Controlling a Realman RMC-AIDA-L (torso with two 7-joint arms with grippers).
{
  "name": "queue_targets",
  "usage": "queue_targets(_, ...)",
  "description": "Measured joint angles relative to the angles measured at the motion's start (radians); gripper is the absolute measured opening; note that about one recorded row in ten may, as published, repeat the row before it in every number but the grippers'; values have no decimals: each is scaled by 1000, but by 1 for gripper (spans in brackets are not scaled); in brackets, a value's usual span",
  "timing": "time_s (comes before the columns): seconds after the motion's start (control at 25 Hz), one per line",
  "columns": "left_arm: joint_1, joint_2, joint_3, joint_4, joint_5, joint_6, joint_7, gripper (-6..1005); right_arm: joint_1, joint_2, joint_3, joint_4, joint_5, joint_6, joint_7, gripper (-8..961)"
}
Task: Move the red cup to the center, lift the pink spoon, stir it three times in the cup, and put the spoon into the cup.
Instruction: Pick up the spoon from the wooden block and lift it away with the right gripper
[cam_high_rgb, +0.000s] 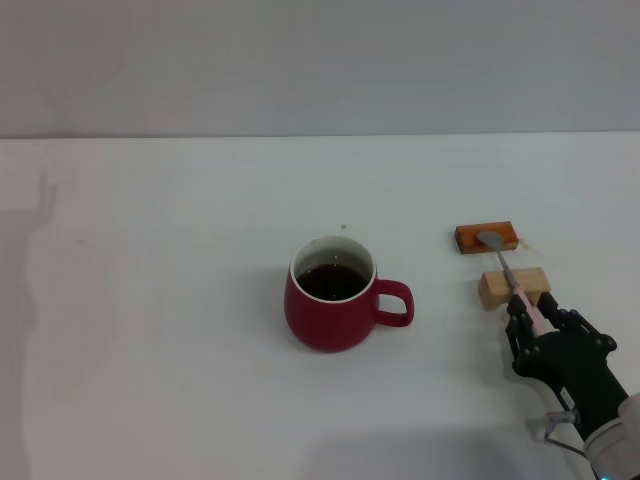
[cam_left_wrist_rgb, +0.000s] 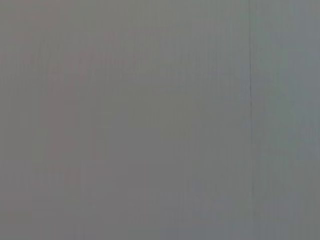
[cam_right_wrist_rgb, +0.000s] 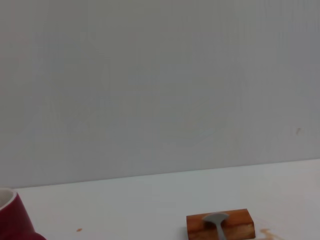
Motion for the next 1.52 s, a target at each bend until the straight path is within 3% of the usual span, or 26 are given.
queue_targets(1.52, -8, 0, 0, 2, 0, -5, 0, 817, 14, 2, 14, 0, 0, 34, 0, 251)
